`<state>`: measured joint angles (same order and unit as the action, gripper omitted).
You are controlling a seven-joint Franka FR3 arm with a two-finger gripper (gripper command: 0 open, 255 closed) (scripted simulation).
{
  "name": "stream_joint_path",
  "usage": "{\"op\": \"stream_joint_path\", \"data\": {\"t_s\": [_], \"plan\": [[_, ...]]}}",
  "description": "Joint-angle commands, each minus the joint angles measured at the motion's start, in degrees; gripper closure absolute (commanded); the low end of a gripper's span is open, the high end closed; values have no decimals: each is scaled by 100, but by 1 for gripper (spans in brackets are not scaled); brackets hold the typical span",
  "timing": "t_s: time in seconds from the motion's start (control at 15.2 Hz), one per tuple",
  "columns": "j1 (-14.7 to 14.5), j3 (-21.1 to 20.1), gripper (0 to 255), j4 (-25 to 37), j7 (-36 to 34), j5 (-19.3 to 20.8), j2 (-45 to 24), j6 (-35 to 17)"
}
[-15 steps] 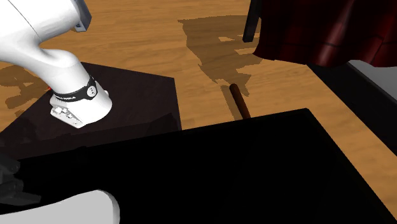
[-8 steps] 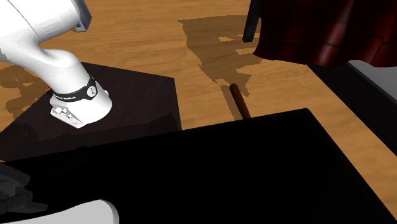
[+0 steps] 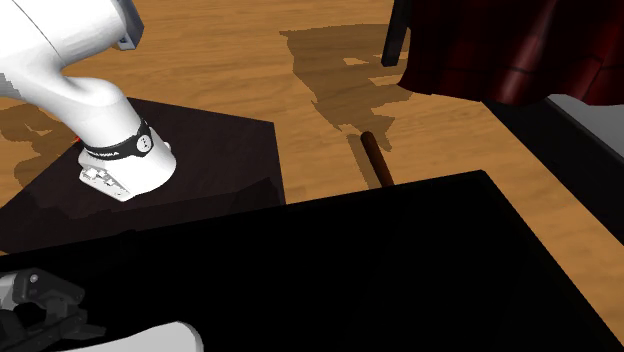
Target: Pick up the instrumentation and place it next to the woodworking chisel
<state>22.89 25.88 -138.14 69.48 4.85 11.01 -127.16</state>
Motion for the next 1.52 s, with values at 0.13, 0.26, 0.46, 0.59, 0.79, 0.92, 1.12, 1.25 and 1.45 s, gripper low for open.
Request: {"op": "stream_joint_path", "data": {"t_s": [0.13, 0.26, 0.46, 0.59, 0.79, 0.92, 1.12, 1.25, 1.45], "plan": [[-16, 46, 255, -145, 80, -88, -212, -348], [-28, 68, 255, -219, 130, -149, -340, -541], [-27, 67, 255, -219, 130, -149, -340, -541], [-27, 67, 255, -219, 130, -149, -340, -541], [-27, 67, 255, -219, 130, -149, -341, -541], [-27, 67, 0, -219, 130, -149, -340, -540], [-27, 67, 0, -219, 130, -149, -341, -541], [-16, 47, 0, -134, 79, -84, -203, -329], [8, -17, 0, 144, -28, 45, 125, 255]]}}
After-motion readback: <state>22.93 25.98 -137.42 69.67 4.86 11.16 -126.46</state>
